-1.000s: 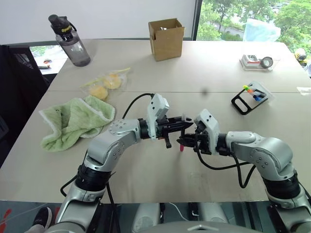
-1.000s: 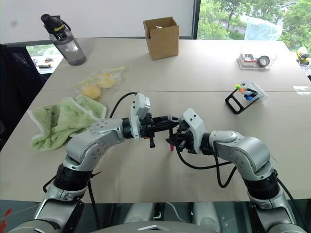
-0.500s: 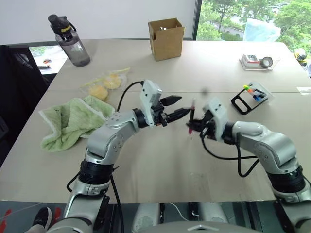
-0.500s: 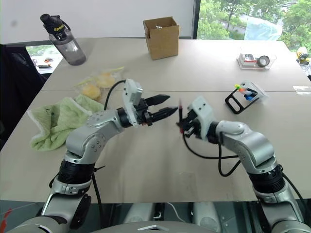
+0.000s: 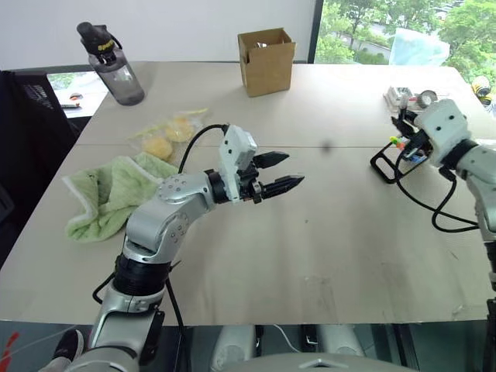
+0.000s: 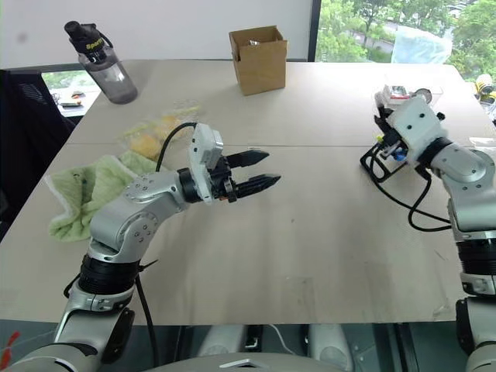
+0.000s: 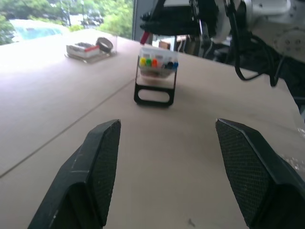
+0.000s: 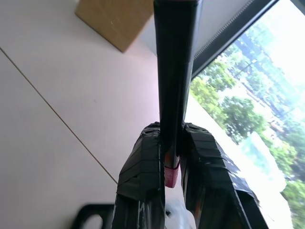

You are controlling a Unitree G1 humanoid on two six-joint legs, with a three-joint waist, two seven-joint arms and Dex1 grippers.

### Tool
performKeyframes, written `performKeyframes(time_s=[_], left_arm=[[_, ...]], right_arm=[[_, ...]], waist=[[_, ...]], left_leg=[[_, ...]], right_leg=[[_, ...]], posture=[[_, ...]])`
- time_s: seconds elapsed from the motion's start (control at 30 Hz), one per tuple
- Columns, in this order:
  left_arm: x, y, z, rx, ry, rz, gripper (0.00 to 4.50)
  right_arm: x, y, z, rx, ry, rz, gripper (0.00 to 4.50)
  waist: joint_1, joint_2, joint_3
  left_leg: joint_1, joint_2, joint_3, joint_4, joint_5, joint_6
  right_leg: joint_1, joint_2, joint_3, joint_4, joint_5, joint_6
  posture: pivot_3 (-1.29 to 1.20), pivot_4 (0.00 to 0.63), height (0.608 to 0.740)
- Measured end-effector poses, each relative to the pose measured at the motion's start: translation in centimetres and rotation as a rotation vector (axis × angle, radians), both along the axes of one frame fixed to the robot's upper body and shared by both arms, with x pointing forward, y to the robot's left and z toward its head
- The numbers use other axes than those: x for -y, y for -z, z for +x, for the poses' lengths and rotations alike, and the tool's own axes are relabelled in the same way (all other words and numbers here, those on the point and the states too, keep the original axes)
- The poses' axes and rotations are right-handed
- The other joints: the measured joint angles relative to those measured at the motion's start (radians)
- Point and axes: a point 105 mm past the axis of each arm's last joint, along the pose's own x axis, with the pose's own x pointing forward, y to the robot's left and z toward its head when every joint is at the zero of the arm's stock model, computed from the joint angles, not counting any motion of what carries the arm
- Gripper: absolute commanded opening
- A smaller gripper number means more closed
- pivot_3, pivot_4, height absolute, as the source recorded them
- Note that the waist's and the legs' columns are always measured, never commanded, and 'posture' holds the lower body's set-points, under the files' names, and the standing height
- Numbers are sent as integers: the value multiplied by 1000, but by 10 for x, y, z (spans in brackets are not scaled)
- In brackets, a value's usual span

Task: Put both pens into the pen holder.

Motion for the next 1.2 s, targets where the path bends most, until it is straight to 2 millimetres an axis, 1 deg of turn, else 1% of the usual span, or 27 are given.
performKeyframes(time_s=[0.13, 0.23, 0.4, 0.47, 0.63, 0.97, 1.17, 1.2], left_arm=[[2, 0, -2, 9, 10, 11, 3232], [-1, 0, -3, 22, -1, 35, 3232], [-3, -1, -2, 41, -6, 33, 3232], [-2, -4, -2, 69, -5, 22, 3232], [-5, -4, 3, 90, -23, 17, 3232], [-8, -10, 11, 138, -61, 6, 3232], [-3, -15, 12, 167, -59, -37, 3232], [-3, -15, 12, 167, -58, -39, 3275]], right_arm=[[3, 3, 0, -11, 5, -12, 25], [4, 7, -3, -44, 9, -25, 25], [1, 6, -9, -62, -6, -33, 25], [6, 7, -10, -67, 9, -28, 25], [12, 13, -10, -89, 35, -26, 25], [18, 22, -11, -124, 56, -61, 25], [24, 27, -10, -135, 71, -100, 25], [24, 27, -10, -134, 69, -103, 525]], waist=[[-6, 0, 0], [-6, 0, 0], [-5, 0, 0], [-3, 0, 0], [1, 0, 0], [4, 0, 0], [5, 0, 0], [4, 0, 0]], left_leg=[[0, 0, 0, 0, 0, 0], [0, 0, 0, 0, 0, 0], [0, 0, 0, 0, 0, 0], [0, 0, 0, 0, 0, 0], [0, 0, 0, 0, 0, 0], [0, 0, 0, 0, 0, 0], [0, 0, 0, 0, 0, 0], [0, 0, 0, 0, 0, 0]], right_leg=[[0, 0, 0, 0, 0, 0], [0, -1, 0, 0, 0, 0], [0, -1, 0, 0, 0, 0], [0, -1, 0, 0, 0, 0], [0, -1, 0, 0, 0, 0], [0, 0, 0, 0, 0, 0], [0, 0, 0, 0, 0, 0], [0, 0, 0, 0, 0, 0]], posture=[[0, 150, 736], [0, 150, 736], [0, 150, 736], [0, 150, 736], [0, 150, 736], [0, 150, 736], [0, 150, 736], [0, 150, 736]])
